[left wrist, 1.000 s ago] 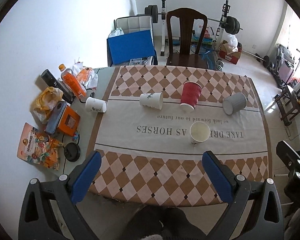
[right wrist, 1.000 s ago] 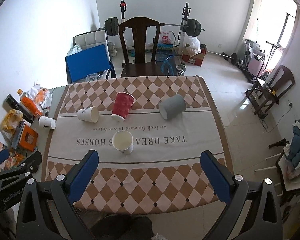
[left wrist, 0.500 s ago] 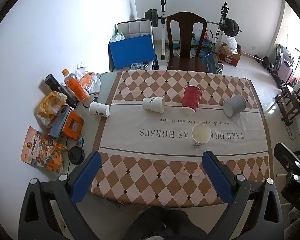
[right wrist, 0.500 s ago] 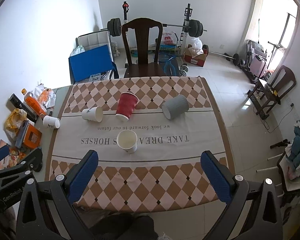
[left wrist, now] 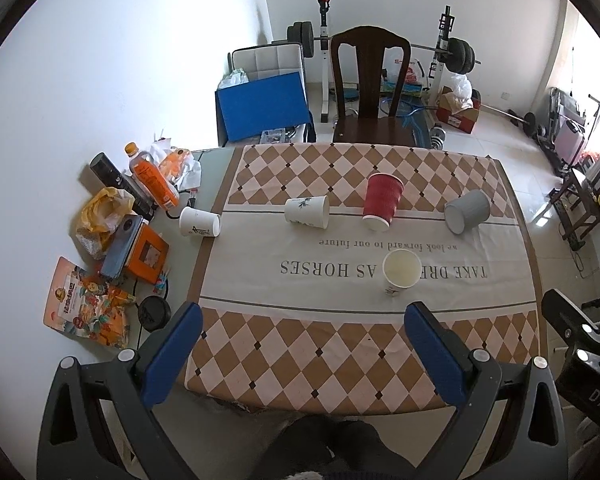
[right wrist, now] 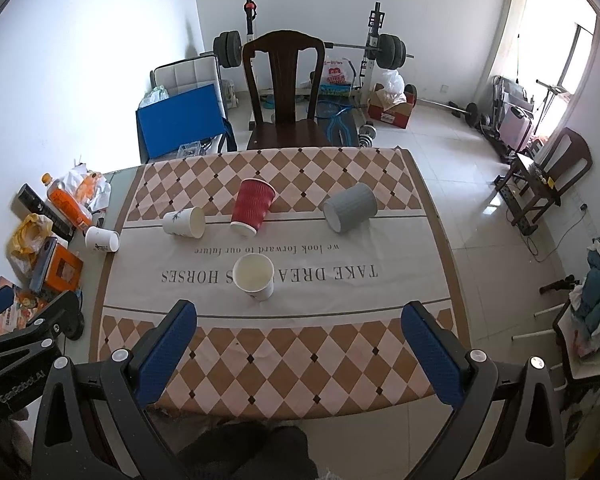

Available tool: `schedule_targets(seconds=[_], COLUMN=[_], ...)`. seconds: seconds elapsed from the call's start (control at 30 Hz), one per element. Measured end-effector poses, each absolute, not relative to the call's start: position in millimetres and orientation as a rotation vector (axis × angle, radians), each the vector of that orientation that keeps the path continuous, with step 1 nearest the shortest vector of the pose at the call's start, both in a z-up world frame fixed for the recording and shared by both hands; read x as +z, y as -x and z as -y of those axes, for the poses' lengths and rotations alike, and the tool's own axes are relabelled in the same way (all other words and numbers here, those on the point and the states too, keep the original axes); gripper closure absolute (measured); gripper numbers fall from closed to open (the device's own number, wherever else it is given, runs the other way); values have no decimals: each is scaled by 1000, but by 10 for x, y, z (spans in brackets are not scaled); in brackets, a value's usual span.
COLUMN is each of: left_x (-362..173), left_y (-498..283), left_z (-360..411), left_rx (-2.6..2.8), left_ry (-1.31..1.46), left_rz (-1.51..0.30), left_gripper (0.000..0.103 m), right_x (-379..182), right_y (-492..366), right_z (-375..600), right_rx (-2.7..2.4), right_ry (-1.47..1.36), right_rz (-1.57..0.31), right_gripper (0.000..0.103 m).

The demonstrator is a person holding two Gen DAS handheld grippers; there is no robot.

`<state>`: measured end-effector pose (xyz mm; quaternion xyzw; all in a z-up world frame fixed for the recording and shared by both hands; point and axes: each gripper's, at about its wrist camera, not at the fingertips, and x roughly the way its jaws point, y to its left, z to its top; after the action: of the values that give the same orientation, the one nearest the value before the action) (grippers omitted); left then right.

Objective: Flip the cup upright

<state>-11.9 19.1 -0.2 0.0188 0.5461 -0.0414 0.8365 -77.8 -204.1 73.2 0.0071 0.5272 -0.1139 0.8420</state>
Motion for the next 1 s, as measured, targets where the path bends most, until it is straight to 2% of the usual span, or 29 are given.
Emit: schedule_targets(seconds=[1.0], left_x=[-9], left_y=[149], left_z=[-195], left_rx=[-91], left_ry=[-41], left_rz=[-1152], left_gripper=[0], right_x=[699], right_y=[885], right_z=[2085], right_rx=[-238], right_ry=[-15], right_rz=[-1112], right_gripper=[0])
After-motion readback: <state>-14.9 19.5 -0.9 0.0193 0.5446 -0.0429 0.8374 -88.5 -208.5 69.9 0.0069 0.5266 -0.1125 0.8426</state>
